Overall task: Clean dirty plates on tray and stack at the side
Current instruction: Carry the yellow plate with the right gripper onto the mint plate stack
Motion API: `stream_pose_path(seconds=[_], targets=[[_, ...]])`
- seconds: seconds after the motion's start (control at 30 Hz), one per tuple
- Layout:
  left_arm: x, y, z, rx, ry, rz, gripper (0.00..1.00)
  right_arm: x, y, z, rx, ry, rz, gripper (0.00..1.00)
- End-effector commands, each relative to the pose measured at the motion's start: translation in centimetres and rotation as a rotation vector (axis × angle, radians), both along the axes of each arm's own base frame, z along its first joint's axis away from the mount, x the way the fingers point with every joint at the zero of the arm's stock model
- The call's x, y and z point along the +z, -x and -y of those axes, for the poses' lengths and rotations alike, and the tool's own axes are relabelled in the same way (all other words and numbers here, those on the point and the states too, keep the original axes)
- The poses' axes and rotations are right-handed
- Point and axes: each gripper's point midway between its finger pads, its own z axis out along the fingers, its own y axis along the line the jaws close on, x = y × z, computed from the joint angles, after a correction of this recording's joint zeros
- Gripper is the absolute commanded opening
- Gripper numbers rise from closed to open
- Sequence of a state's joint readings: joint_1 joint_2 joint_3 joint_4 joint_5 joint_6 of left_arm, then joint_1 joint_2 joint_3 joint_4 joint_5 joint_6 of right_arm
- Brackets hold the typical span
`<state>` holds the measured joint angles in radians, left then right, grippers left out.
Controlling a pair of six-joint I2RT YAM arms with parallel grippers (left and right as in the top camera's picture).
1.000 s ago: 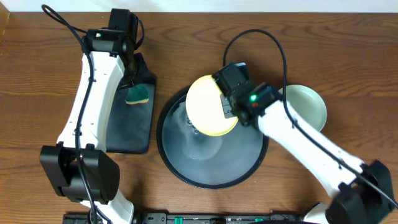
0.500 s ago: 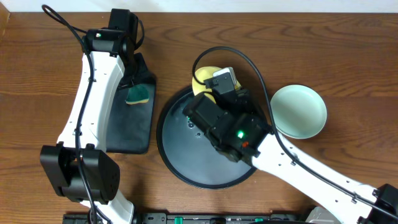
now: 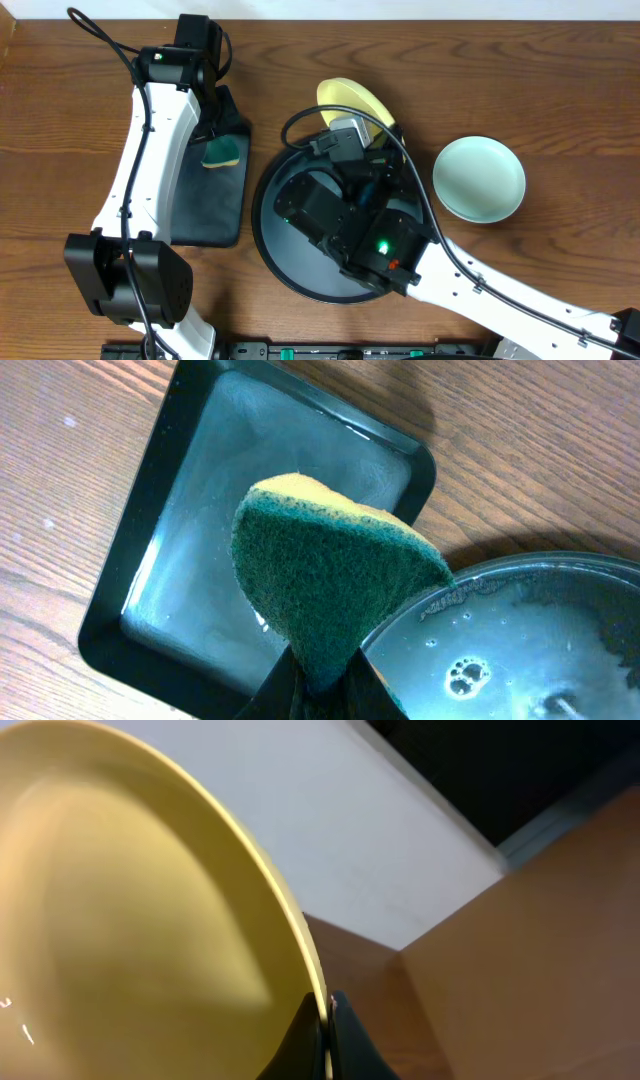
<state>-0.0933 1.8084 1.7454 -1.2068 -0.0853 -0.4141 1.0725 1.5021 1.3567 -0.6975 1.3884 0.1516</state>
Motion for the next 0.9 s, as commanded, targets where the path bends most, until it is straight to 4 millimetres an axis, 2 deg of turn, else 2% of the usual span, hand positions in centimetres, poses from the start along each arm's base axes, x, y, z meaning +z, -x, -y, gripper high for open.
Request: stream_pose_path(seconds=[0.0,0.13,0.23,0.4,0.63,0.77,0.87], targets=[[0.5,0.1,-0.4,-0.01,-0.015,0.007,0.07,3.0,1.2,0.8,-0.051,0.044,0.086,0.01],[0.5,0.1,-0.4,-0.01,-0.015,0.006,0.07,2.9,1.2,0.8,-0.047,0.043,0.082,0.01],[0.5,0.1,-0.4,-0.01,-0.016,0.006,0.07,1.9,0.9,0.1,0.002,0.034,0.029,0.01],[0.5,0.1,-0.4,-0.01,-0.016,0.006,0.07,-2.4,0.7,-1.0,0.112,-0.082,-0.154,0.01],[0.5,0.1,-0.4,-0.01,-0.015,0.007,0.07,-9.3,0.2,-0.5,0.103,-0.402,-0.461,0.01],[0.5,0.1,-0.4,-0.01,-0.016,0.006,0.07,-11.3,-0.9,0.1,0.127,-0.539,-0.622,0.01],[0.5,0.1,-0.4,-0.01,-0.016,0.006,0.07,-11.9,-1.8,0.2,0.196,-0.659,-0.728,0.01]])
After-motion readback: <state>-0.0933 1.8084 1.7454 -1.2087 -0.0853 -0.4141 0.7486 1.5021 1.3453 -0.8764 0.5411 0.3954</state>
